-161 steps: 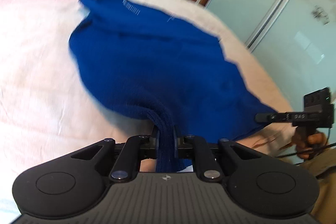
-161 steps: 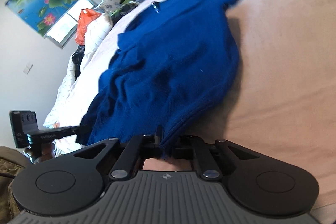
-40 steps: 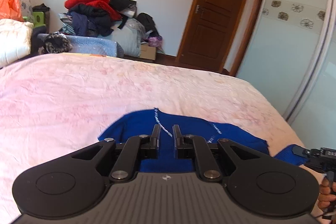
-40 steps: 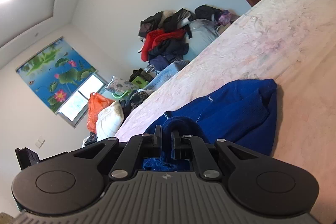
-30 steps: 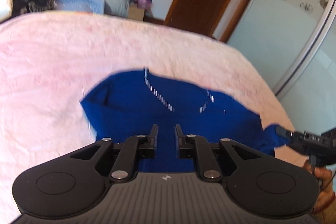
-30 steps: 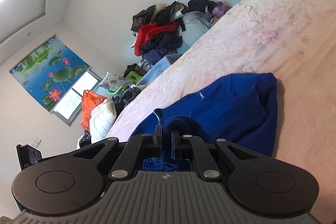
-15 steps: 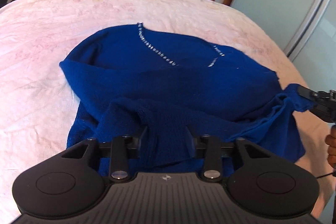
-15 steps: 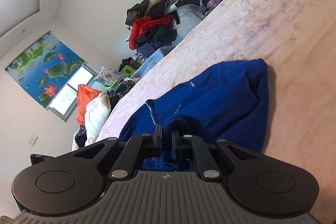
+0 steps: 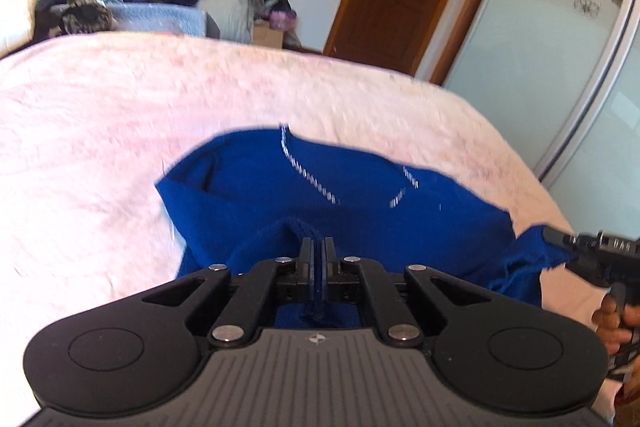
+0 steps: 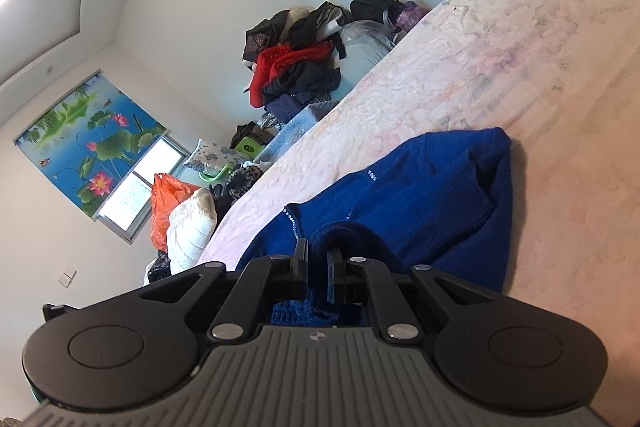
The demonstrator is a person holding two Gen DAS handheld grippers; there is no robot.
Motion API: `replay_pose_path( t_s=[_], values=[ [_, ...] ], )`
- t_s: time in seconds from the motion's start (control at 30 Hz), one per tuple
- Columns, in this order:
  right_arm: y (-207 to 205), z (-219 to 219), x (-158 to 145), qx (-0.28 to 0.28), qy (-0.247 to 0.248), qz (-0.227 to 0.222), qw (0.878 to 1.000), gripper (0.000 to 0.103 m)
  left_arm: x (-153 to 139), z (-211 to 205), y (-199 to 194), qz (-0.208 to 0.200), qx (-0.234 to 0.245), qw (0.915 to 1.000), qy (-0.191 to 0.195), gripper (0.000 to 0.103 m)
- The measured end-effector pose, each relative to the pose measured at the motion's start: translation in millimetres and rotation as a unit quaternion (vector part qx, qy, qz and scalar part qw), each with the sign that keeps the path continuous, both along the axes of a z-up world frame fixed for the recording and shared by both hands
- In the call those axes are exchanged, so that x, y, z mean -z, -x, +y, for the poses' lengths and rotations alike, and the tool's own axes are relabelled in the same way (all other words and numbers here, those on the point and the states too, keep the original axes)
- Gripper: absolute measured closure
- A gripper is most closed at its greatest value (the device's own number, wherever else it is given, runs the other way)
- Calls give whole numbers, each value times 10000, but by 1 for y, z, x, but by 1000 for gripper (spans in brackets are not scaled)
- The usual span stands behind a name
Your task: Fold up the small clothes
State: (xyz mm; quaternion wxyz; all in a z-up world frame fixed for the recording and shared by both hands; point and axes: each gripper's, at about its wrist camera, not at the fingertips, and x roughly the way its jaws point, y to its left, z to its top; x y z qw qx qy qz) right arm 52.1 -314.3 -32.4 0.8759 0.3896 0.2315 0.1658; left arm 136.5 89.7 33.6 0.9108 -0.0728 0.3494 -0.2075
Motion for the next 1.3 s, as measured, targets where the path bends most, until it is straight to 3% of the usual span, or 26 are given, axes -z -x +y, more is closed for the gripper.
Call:
replay_pose_path(
  t_s=[0.33, 0.7, 1.17, 1.3],
  values=[
    [-15, -2, -13, 87, -9, -202, 9998, 92, -29, -3, -23, -488, -327, 9983, 9, 101],
    [-51, -8, -16, 275, -26, -275, 9992, 92, -47, -19, -65, -996, -650, 9921, -401, 102],
    [-126, -16, 19, 518, -63, 295, 9982, 92, 5, -43, -171, -508, -1288, 9847, -1057, 103],
    [-139, -16, 36, 516, -50, 560, 9971, 91, 17, -30, -175, -196, -965, 9931, -634, 102]
  ],
)
